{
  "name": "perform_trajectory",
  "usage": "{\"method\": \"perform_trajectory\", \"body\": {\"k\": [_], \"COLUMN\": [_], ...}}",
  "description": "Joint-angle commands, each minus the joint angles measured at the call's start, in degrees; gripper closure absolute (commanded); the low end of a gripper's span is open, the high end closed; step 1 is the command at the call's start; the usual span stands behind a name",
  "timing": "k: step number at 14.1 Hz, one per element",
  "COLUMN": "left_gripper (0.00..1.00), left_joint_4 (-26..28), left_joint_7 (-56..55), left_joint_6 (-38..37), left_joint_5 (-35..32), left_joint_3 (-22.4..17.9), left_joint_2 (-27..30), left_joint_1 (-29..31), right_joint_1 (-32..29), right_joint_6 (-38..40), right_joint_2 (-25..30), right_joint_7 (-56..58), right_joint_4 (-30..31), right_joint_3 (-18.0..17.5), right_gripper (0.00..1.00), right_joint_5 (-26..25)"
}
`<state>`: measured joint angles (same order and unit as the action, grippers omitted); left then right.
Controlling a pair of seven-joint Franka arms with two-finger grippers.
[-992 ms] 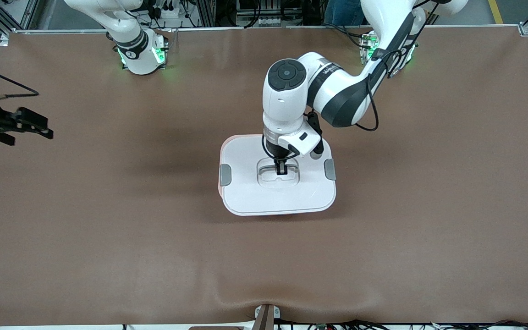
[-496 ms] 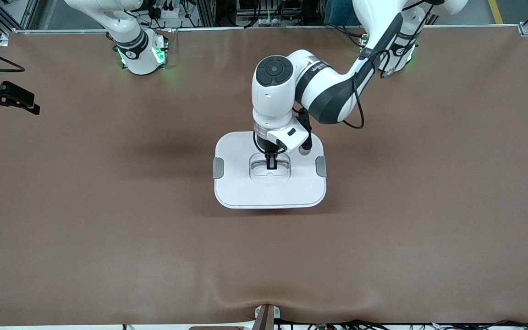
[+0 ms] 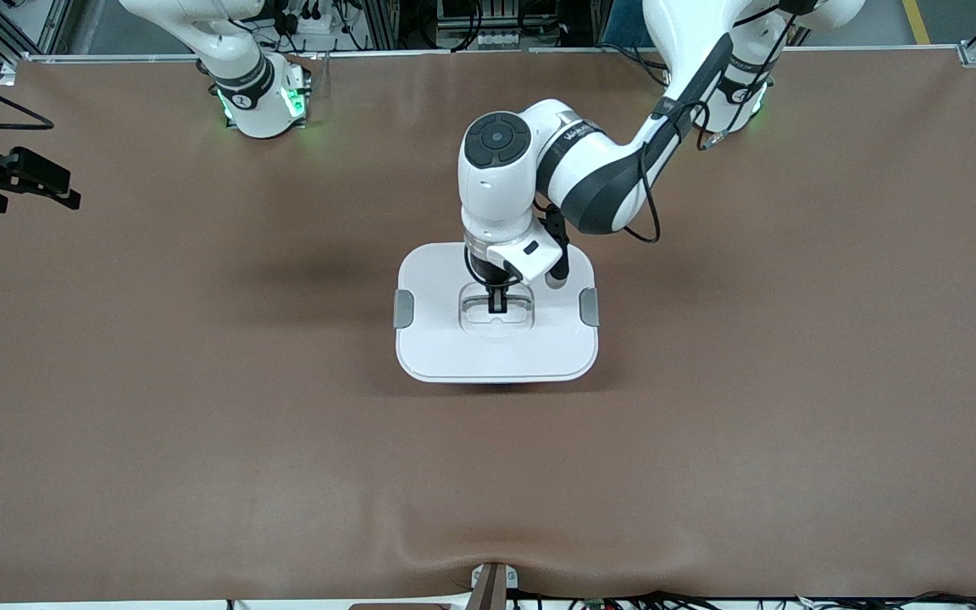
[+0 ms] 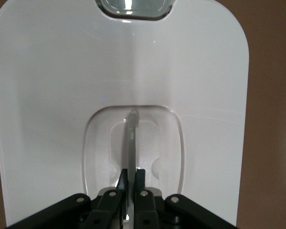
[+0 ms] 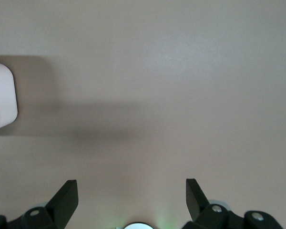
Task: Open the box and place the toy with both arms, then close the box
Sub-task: 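Lower the lid onto the box and press it down with the left gripper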
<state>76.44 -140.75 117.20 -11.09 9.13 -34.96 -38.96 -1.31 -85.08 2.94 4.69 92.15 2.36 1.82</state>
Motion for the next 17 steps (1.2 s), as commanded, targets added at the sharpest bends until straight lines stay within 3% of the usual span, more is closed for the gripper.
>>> {"method": "perform_trajectory", "body": {"k": [1, 17], "left_gripper": [1.00, 1.00], "left_joint_4": [-0.8, -0.5], "left_joint_7": [-0.8, -0.3], "left_joint_6": [-0.2, -0.2], "left_joint_5": [-1.6, -3.6], "left_joint_3": [-0.3, -0.1], "left_joint_2": [-0.3, -1.6], "left_joint_1": [-0.9, -1.8], "right_joint_1": [-0.4, -0.9], "right_joint_6": [-1.2, -1.2], "right_joint_2": [1.9, 1.5], "right_joint_7": [0.3, 4.7], "right_joint_4": [2.3, 2.6], "right_joint_3": [0.1, 0.1], "right_gripper": [0.00, 0.00], "right_joint_5": [1.3, 1.3]}}
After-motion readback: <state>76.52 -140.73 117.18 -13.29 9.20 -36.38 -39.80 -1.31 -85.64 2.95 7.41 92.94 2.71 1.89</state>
